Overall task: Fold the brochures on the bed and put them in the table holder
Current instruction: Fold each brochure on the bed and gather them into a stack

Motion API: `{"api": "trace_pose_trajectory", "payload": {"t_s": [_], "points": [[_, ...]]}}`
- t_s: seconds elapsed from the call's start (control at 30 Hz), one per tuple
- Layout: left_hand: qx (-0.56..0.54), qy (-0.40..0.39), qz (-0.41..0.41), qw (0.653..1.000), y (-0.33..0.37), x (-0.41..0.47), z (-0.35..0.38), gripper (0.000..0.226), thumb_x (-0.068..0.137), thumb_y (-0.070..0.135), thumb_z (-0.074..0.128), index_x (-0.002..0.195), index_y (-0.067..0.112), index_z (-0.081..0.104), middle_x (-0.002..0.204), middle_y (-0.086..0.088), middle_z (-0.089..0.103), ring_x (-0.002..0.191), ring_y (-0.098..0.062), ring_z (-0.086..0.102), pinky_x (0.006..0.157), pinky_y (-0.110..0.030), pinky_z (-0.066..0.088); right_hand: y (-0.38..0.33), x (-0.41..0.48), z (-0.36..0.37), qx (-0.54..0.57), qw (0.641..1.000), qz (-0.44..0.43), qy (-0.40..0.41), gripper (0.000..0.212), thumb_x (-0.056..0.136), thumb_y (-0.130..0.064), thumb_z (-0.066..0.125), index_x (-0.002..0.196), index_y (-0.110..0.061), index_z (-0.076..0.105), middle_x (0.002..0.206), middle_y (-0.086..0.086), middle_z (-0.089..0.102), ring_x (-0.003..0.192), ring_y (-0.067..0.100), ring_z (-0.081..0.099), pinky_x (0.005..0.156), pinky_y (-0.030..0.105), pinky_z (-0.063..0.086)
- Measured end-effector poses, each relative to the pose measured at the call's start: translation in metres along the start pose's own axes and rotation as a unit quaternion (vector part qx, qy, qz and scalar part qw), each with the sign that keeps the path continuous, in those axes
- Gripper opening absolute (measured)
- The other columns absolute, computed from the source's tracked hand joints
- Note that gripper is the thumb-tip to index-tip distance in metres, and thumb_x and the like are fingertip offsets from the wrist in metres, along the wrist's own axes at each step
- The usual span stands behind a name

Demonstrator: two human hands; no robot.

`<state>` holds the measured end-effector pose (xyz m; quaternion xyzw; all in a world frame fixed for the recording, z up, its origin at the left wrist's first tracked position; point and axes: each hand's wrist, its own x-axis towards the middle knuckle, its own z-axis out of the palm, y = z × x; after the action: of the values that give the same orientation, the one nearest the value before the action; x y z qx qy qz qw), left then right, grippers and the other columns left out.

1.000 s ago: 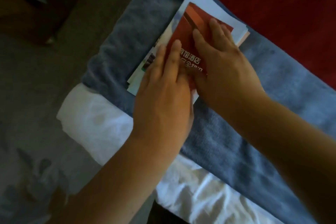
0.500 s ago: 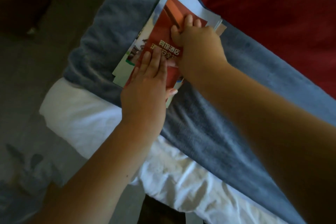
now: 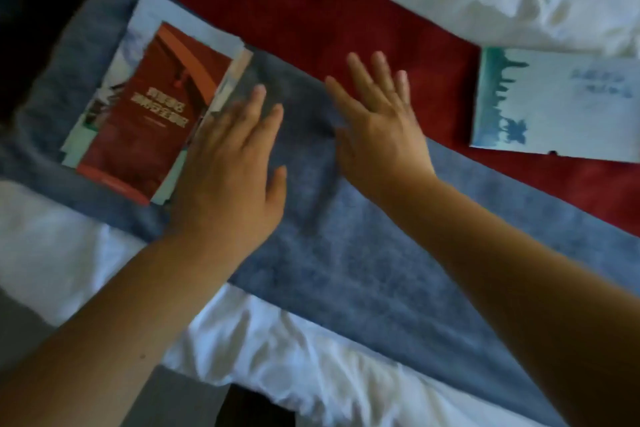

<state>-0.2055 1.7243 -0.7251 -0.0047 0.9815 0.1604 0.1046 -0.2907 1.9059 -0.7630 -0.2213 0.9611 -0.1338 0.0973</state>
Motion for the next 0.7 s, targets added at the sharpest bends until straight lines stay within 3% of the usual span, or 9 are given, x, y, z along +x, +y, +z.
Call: {"api": "trace_pose_trajectory", "payload": {"t_s": [0.07, 0.13, 0.23, 0.33, 0.47, 0.6, 0.7], "points": [[-0.011, -0.022, 0.021, 0.999, 0.048, 0.007, 0.015, 0.070, 0.098, 0.028, 0.062, 0.159, 0.010, 0.033, 0.170, -0.010, 0.018, 0.155, -0.032, 0.022, 0.126, -0.052, 0.016, 0.054, -0.033, -0.015, -0.073, 0.992, 0.102, 0.016, 0.076, 0.100, -0.038, 0.057, 0.166, -0.018, 0.023, 0.172, 0.020, 0.001, 0.158, 0.046, -0.004, 0.126, 0.053, -0.006], [-0.017, -0.034, 0.037, 0.999, 0.093, 0.016, 0.033, 0.068, 0.101, 0.032, 0.056, 0.161, 0.014, 0.028, 0.171, -0.007, 0.015, 0.158, -0.029, 0.015, 0.128, -0.046, 0.008, 0.105, -0.059, -0.026, -0.105, 0.974, 0.196, -0.031, 0.087, 0.100, -0.059, 0.049, 0.167, -0.022, 0.009, 0.171, 0.023, -0.009, 0.156, 0.049, -0.010, 0.125, 0.058, -0.008], [-0.018, -0.041, 0.050, 0.998, 0.151, 0.032, 0.060, 0.067, 0.105, 0.035, 0.048, 0.163, 0.019, 0.021, 0.172, -0.005, 0.011, 0.158, -0.027, 0.011, 0.127, -0.043, 0.004, 0.160, -0.093, -0.033, -0.062, 0.969, 0.225, -0.086, 0.085, 0.097, -0.074, 0.037, 0.166, -0.037, 0.004, 0.175, 0.007, -0.008, 0.159, 0.038, -0.009, 0.126, 0.061, -0.004], [-0.020, -0.032, 0.071, 0.997, 0.197, 0.042, 0.078, 0.065, 0.104, 0.034, 0.048, 0.162, 0.020, 0.022, 0.172, -0.006, 0.011, 0.158, -0.028, 0.014, 0.126, -0.044, 0.007, 0.180, -0.127, -0.027, -0.004, 0.983, 0.175, -0.061, 0.077, 0.098, -0.071, 0.039, 0.165, -0.042, 0.015, 0.175, -0.002, 0.002, 0.161, 0.025, -0.003, 0.127, 0.060, 0.001], [0.037, -0.058, 0.122, 0.990, 0.231, 0.052, 0.098, 0.078, 0.098, 0.040, 0.059, 0.163, 0.026, 0.017, 0.172, -0.007, 0.000, 0.157, -0.032, 0.010, 0.126, -0.047, 0.011, 0.184, -0.159, -0.013, 0.024, 0.987, 0.151, -0.042, 0.070, 0.102, -0.060, 0.040, 0.165, -0.038, 0.019, 0.175, -0.003, 0.007, 0.161, 0.021, 0.000, 0.128, 0.053, -0.004], [0.120, -0.077, 0.153, 0.978, 0.251, 0.085, 0.109, 0.094, 0.091, 0.056, 0.063, 0.163, 0.032, 0.008, 0.171, -0.009, -0.011, 0.158, -0.035, 0.001, 0.126, -0.050, 0.011, 0.190, -0.185, -0.009, 0.022, 0.987, 0.156, -0.020, 0.062, 0.106, -0.056, 0.032, 0.165, -0.040, 0.017, 0.175, -0.008, 0.006, 0.161, 0.017, -0.003, 0.129, 0.048, -0.005], [0.178, -0.089, 0.150, 0.968, 0.265, 0.117, 0.108, 0.111, 0.078, 0.079, 0.060, 0.161, 0.039, -0.002, 0.170, -0.009, -0.017, 0.157, -0.040, -0.008, 0.125, -0.060, 0.005, 0.209, -0.203, -0.014, 0.012, 0.978, 0.209, -0.013, 0.064, 0.106, -0.055, 0.029, 0.166, -0.040, 0.011, 0.175, -0.008, 0.001, 0.161, 0.019, -0.006, 0.128, 0.047, -0.009]]}}
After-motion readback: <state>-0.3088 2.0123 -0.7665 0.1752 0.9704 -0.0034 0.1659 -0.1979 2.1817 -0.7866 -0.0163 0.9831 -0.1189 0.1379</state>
